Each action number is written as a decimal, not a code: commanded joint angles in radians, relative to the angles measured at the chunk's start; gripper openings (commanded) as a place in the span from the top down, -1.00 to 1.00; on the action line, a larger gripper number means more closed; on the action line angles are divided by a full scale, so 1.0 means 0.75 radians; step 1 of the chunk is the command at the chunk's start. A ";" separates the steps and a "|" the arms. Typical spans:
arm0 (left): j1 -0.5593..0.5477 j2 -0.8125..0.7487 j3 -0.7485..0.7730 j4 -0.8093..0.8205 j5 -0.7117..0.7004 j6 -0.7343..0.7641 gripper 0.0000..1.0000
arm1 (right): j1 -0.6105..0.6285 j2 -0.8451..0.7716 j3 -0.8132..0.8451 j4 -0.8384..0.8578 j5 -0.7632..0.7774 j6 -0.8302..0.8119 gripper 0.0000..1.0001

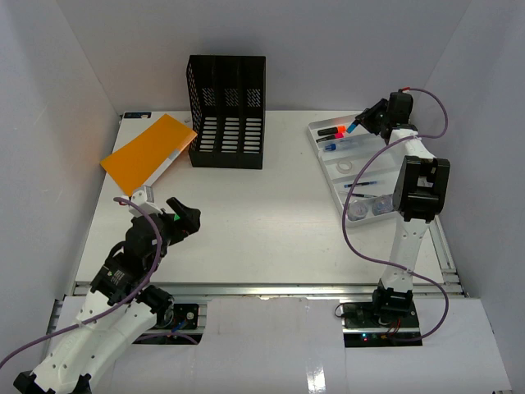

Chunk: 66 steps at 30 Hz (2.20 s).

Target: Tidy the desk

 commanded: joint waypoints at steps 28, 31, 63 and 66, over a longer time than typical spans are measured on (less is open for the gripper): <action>0.016 0.399 -0.019 0.030 0.006 -0.297 -0.72 | -0.051 -0.151 -0.145 0.343 -0.298 -0.086 -0.16; 0.129 0.522 -0.008 0.127 0.138 -0.245 -0.72 | -0.048 -0.343 -0.375 0.601 -0.741 -0.234 -0.16; 0.866 1.540 0.415 0.079 0.392 -0.166 -0.45 | 0.534 -1.393 -1.161 -0.347 -0.960 -1.759 -0.65; 0.867 1.571 0.434 0.079 0.385 -0.159 -0.24 | 0.517 -1.415 -1.182 -0.334 -0.981 -1.763 -0.65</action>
